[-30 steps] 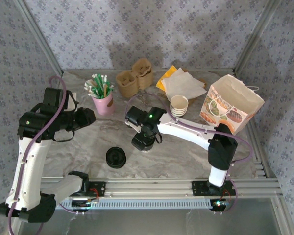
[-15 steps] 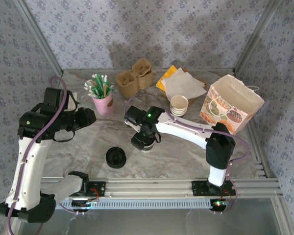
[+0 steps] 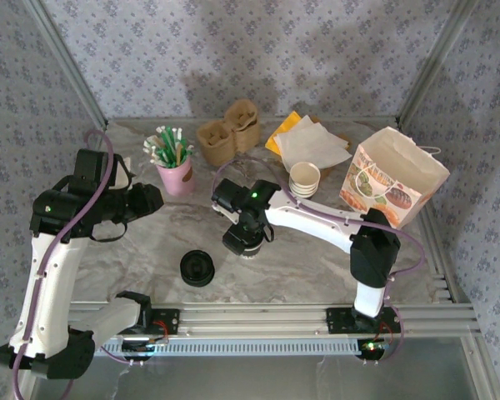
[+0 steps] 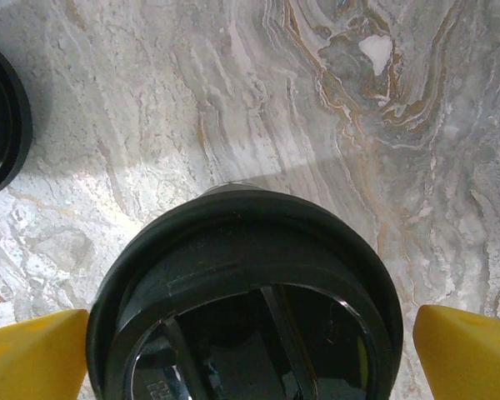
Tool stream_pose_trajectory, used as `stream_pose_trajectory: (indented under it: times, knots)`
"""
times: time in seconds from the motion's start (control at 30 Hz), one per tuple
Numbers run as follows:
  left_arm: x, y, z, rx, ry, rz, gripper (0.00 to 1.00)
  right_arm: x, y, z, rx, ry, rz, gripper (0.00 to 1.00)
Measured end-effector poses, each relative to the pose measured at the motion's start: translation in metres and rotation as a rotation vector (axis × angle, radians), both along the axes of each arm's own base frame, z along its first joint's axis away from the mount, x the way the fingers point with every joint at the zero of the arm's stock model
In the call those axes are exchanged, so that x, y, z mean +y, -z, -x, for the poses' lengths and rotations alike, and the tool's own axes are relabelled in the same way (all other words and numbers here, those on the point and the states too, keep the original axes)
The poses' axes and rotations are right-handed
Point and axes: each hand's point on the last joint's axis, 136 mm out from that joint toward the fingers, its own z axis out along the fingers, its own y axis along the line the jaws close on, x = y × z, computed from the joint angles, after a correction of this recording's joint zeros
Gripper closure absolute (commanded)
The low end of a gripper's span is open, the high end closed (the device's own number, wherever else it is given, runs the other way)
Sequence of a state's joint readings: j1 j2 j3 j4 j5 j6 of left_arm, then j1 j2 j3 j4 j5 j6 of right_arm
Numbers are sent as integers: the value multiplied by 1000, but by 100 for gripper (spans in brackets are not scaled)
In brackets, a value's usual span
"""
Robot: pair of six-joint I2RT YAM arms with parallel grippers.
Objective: Pack the takeout coffee
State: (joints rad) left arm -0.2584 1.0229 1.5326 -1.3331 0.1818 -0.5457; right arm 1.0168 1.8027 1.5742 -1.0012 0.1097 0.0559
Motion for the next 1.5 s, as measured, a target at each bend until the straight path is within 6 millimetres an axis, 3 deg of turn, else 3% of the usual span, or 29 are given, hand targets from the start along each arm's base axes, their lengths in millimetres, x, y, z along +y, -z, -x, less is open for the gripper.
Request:
stream_pose_trajectory:
  times: [0.3,0.33,0.43,0.5,0.57,0.67,0.77,0.93,1.03,1.17,1.27,1.37,1.5]
  knots:
    - [2,-13,-1,-38,-3,-7,66,1,-29,0,-39,-15,-56,0]
    - [2,-16,-2,-45,-3,-6,63,0,-35,0,-47,-18,-67,0]
    - [2,-22,-4,-60,-1,-13,38,-2,-58,1,-77,-18,-112,0]
    - [3,-25,-5,-71,-4,-16,28,-5,-79,-2,-104,-2,-143,0]
    - [4,-29,-7,-79,-15,-15,25,-12,-103,-11,-126,44,-179,0]
    - [5,-30,-7,-83,-27,-16,24,-34,-141,-41,-167,185,-236,0]
    - [5,-27,-11,-71,-34,-17,23,-63,-159,-66,-183,316,-281,0]
    - [1,-21,-22,-40,-43,-13,17,-105,-139,-71,-77,474,-364,2]
    - [-4,-17,-29,-27,-31,-14,16,-112,-134,-64,-35,489,-396,7]
    - [-12,-3,-30,1,0,-29,15,-93,-136,-48,18,395,-431,8]
    - [-11,20,-29,53,2,-62,15,-74,-127,-26,59,261,-392,7]
    - [-6,48,-24,126,-12,-103,13,-51,-103,1,103,87,-289,4]
    - [-2,63,-16,163,-27,-114,8,-28,-66,23,155,-118,-135,3]
